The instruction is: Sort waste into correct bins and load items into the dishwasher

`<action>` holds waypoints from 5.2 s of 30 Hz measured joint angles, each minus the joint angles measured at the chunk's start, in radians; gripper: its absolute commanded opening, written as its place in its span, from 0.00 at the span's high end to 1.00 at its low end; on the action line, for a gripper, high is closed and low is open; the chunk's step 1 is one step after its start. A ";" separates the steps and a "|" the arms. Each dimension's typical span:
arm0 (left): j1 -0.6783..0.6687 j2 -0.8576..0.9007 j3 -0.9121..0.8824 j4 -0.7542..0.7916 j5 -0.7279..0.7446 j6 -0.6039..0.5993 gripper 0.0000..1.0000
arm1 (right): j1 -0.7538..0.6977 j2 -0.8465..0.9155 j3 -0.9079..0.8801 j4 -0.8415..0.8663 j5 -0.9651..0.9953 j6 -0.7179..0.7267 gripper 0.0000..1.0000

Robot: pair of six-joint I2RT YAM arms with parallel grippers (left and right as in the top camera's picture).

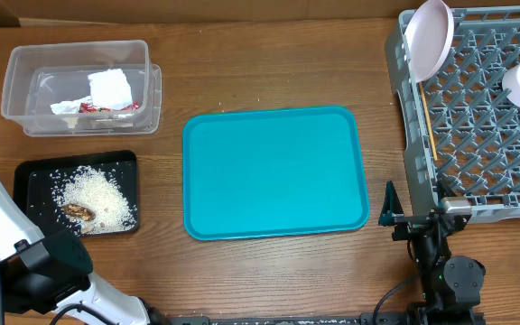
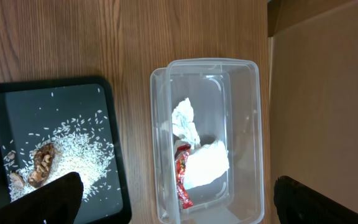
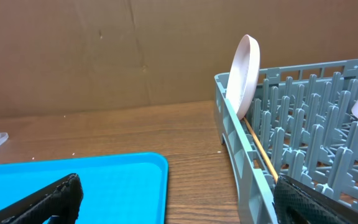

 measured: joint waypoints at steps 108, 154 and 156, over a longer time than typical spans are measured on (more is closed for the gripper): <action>-0.539 -1.864 -2.264 1.300 0.147 1.001 0.00 | 0.000 0.000 0.000 0.000 0.000 0.000 0.00; -0.539 -1.864 -2.264 1.300 0.147 1.001 0.00 | 0.000 0.000 0.000 0.000 0.000 0.000 0.00; -0.539 -1.864 -2.264 1.300 0.147 1.001 0.00 | 0.000 0.000 0.000 0.000 0.000 0.000 0.00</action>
